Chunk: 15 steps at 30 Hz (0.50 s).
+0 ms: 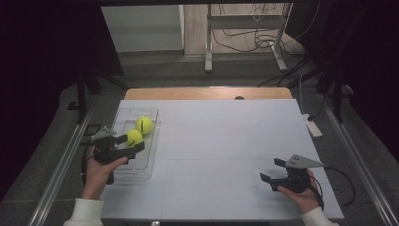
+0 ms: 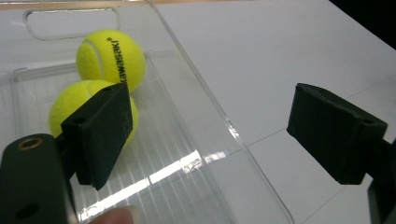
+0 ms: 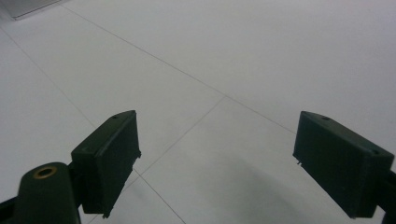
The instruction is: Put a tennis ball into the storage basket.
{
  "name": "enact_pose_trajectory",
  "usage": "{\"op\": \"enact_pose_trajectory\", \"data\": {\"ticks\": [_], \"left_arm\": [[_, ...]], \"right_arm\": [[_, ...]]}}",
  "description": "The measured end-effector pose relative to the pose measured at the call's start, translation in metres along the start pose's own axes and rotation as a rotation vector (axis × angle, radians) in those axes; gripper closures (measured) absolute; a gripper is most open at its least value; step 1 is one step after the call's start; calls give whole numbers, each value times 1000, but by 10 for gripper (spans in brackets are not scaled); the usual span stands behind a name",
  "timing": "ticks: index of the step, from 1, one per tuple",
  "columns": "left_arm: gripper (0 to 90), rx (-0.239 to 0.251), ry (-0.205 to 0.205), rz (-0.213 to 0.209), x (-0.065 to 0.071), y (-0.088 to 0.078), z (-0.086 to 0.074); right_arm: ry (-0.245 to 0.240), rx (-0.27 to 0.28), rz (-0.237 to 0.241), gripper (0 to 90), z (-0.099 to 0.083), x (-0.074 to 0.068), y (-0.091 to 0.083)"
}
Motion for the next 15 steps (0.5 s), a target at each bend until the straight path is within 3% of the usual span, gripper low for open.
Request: {"op": "enact_pose_trajectory", "data": {"ticks": [9,15], "left_arm": [[142,12,47,-33,18,4,-7],[120,-33,63,-50,31,3,-15]], "right_arm": [[-1,-1,-8,145,-2,0,-4],[-7,-1,-18,145,-2,-1,-5]]}}
Point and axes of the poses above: each handheld gripper's, and its own axes: y roughly forward along the jaws, z roughly out of its top, x roughly to its right, the point moved 8 cm from there along y, roughly forward along the jaws, and after that the axes turned 7 degrees about y, right-handed, at the moved point
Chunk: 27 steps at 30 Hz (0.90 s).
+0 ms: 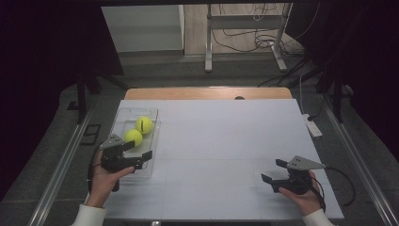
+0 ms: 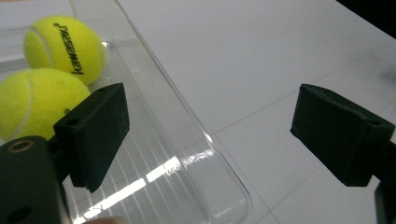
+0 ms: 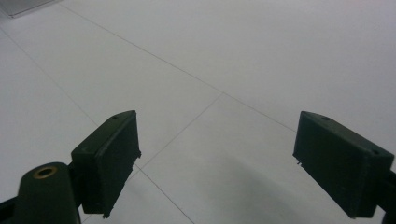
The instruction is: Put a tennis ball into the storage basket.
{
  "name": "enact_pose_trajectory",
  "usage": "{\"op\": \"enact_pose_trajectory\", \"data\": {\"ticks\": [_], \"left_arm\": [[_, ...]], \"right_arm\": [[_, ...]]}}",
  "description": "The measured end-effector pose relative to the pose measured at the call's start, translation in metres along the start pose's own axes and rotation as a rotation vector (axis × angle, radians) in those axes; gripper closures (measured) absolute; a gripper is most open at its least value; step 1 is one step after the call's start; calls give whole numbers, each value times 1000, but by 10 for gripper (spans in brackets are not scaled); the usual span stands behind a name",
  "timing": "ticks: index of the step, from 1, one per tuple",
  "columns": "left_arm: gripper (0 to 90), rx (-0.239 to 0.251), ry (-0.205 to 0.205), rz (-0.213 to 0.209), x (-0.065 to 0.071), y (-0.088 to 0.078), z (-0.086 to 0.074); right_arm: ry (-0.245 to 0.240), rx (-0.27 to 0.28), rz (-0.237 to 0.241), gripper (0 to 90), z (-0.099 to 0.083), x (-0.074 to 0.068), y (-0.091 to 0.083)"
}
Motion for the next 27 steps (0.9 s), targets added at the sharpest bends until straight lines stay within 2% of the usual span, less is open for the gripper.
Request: {"op": "enact_pose_trajectory", "data": {"ticks": [4,9,15,17,21,27], "left_arm": [[127,-2,12,-9,6,-2,-3],[130,35,36,-18,14,-6,-10],[129,82,75,12,22,-5,-23],[126,82,89,20,24,-4,-28],[127,77,92,11,27,-3,-34],[128,71,92,5,27,1,-36]], "right_arm": [[-4,0,-4,145,0,-1,0],[-7,0,-9,145,0,0,-1],[-5,3,-7,145,0,2,-1],[-8,1,-8,145,0,3,-2],[-3,8,-11,145,0,5,-3],[-5,20,-17,145,2,5,-6]]}}
Point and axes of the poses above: each handheld gripper's, and its own axes: y roughly forward along the jaws, z roughly out of its top, x roughly to its right, the point moved 8 cm from there along y, roughly forward along the jaws, and after that the axes turned 7 degrees about y, right-handed, at the moved point
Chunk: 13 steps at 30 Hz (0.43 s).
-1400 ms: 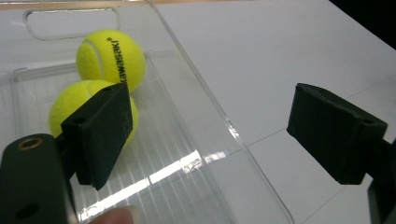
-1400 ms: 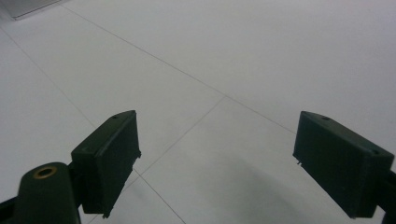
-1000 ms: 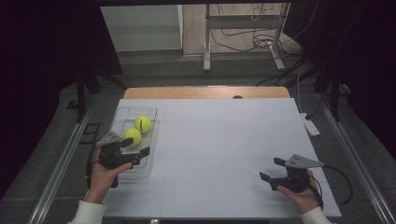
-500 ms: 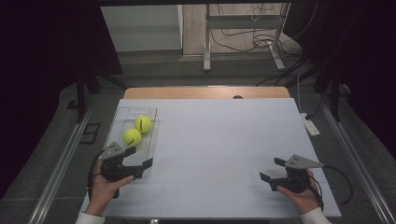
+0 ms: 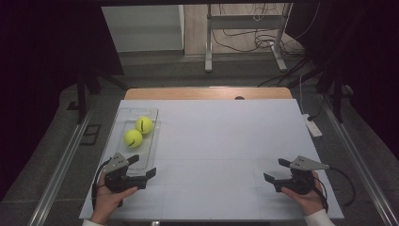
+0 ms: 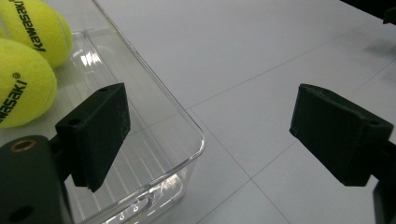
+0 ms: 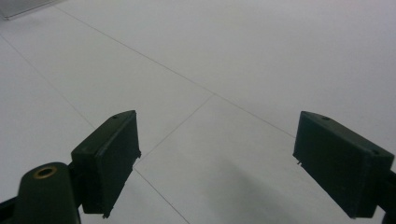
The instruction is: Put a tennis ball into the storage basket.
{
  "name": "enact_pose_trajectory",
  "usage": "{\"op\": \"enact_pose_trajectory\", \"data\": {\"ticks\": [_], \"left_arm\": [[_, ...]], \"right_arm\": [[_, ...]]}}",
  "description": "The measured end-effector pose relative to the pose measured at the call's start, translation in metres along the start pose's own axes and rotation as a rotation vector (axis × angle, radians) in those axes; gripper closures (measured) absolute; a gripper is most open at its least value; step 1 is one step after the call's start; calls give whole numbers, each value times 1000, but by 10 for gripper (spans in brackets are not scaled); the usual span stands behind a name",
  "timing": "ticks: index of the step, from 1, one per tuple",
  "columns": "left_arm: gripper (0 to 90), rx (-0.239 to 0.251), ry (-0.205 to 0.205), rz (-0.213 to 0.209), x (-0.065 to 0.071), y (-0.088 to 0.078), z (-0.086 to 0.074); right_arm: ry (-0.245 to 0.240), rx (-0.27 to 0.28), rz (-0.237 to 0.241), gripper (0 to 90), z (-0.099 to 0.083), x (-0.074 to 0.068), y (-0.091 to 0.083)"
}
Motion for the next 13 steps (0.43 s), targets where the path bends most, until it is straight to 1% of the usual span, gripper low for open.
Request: {"op": "enact_pose_trajectory", "data": {"ticks": [9,13], "left_arm": [[127,1,-2,-10,0,4,0],[124,3,-1,-11,0,4,1]], "right_arm": [[4,12,3,145,1,1,-1],[16,19,8,144,2,2,-3]]}}
Point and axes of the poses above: each handheld gripper's, and its own axes: y roughly forward along the jaws, z roughly out of its top, x roughly to its right, the point moved 8 cm from there along y, roughly forward along the jaws, and after that the axes turned 7 degrees about y, right-handed, at the moved point
